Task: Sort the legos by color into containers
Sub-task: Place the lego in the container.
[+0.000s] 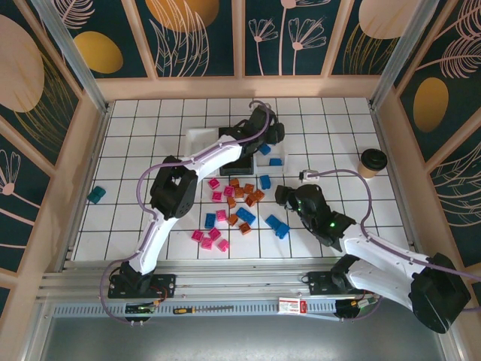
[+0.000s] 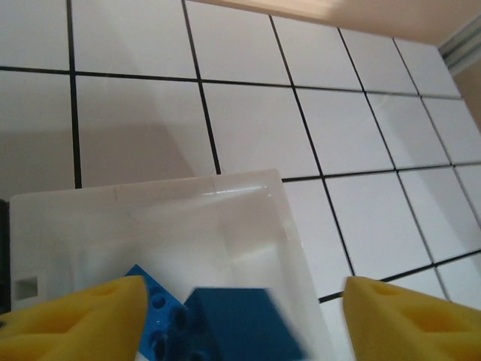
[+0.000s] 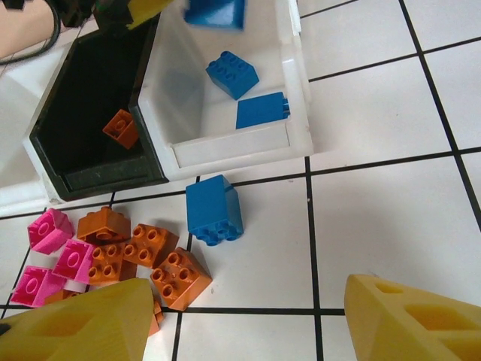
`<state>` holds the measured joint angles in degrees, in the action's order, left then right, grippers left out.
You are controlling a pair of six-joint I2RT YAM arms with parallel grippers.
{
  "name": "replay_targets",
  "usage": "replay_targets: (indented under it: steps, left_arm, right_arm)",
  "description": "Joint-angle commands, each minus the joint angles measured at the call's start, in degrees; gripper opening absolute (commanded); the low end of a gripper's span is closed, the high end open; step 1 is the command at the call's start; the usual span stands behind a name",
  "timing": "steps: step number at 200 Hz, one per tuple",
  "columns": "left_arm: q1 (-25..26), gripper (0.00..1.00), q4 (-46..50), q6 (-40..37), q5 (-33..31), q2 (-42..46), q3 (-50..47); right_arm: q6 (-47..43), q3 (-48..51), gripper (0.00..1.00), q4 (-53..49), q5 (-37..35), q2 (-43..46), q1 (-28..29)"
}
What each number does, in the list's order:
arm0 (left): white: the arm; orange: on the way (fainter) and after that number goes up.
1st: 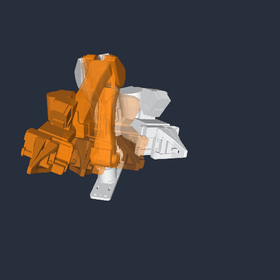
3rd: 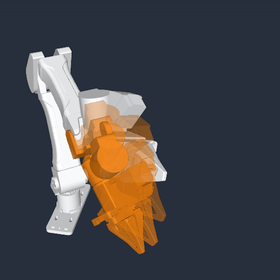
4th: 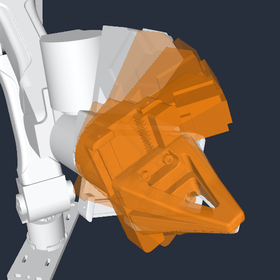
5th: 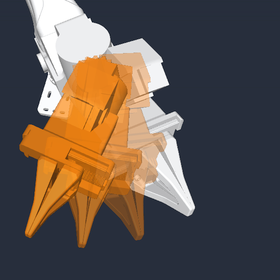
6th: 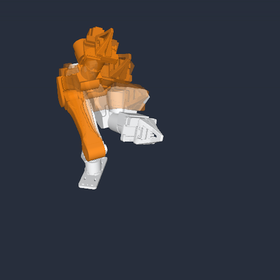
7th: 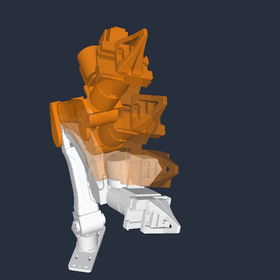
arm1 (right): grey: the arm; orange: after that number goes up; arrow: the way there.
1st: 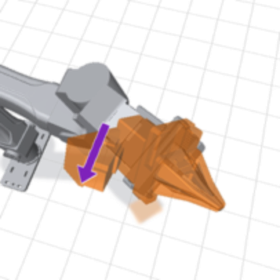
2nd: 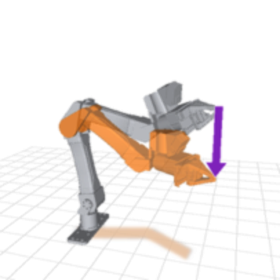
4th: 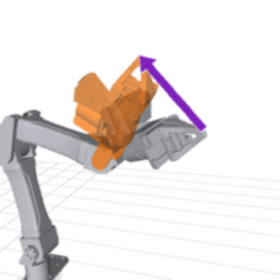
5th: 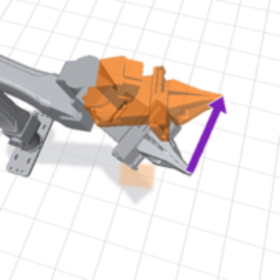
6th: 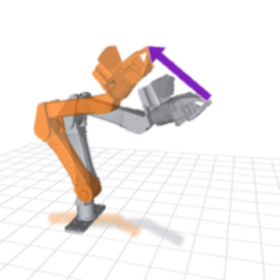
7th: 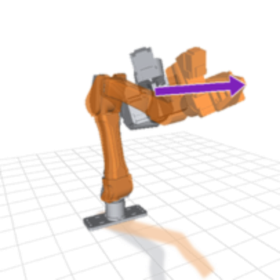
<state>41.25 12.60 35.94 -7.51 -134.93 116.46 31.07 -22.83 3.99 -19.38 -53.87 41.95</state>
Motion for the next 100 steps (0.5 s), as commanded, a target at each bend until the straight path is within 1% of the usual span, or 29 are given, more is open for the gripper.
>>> replay_targets:
  steps: [1,24,43,50,85,100]
  left_arm:
    - [0.0,0.81,0.9,-0.5,0.6,1.7,2.0]
    - [0.0,0.9,-1.0,-0.3,2.1,6.3,-0.6]
    - [0.0,0.97,-5.2,0.6,4.3,12.9,-7.5]
    - [0.1,0.99,-7.5,1.1,5.3,15.6,-11.8]
    - [0.2,0.99,-18.2,4.4,8.6,31.4,-35.1]
    - [0.1,0.99,-21.8,5.6,8.6,38.4,-45.6]
  right_arm:
    - [0.9,0.5,0.69,-0.8,1.1,0.4,-0.4]
    - [0.6,0.3,0.69,-0.9,3.7,-0.5,-0.4]
    - [0.2,-0.2,0.69,-1.3,6.7,-1.9,-0.4]
    - [-0.2,-0.2,0.69,-1.3,8.1,-2.4,-0.3]
    - [-3.0,-1.0,0.67,-0.5,15.6,-5.9,1.4]
    - [-3.8,-2.0,0.66,0.1,16.3,-8.5,3.6]
